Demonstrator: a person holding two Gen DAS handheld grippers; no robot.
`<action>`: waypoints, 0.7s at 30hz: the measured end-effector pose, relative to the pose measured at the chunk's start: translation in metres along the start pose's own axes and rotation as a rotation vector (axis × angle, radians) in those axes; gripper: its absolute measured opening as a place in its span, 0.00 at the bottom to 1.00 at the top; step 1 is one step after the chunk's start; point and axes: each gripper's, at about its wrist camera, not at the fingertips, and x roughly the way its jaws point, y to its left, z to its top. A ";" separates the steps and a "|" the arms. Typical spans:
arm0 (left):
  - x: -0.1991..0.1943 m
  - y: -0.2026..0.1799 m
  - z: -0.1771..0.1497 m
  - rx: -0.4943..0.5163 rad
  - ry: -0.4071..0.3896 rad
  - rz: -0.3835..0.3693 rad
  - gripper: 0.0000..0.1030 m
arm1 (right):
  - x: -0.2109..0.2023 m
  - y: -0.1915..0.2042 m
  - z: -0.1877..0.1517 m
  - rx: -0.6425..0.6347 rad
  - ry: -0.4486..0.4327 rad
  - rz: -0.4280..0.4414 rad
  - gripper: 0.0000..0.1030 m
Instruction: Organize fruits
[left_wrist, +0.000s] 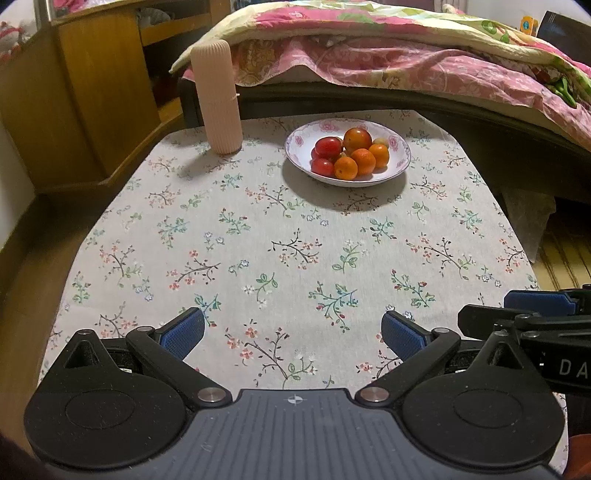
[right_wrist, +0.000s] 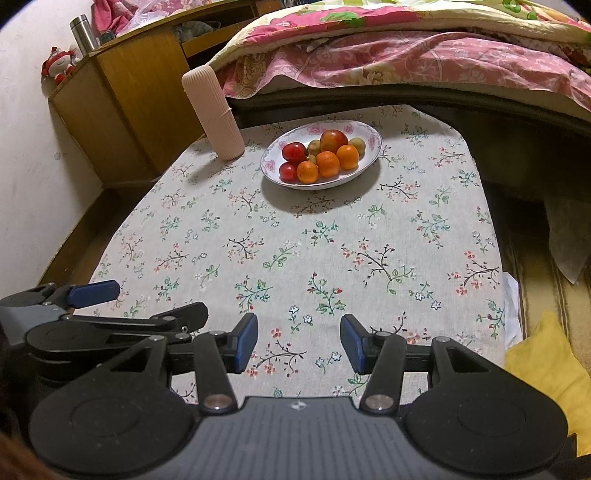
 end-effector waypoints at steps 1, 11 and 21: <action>0.000 0.000 0.000 0.001 -0.001 -0.001 1.00 | 0.000 0.000 0.000 0.000 0.000 0.000 0.48; 0.001 0.000 0.000 0.002 0.000 -0.002 1.00 | 0.001 0.000 -0.002 0.001 0.001 0.001 0.48; 0.001 0.001 0.000 0.003 -0.005 -0.004 1.00 | 0.001 0.000 -0.001 0.001 0.000 0.001 0.48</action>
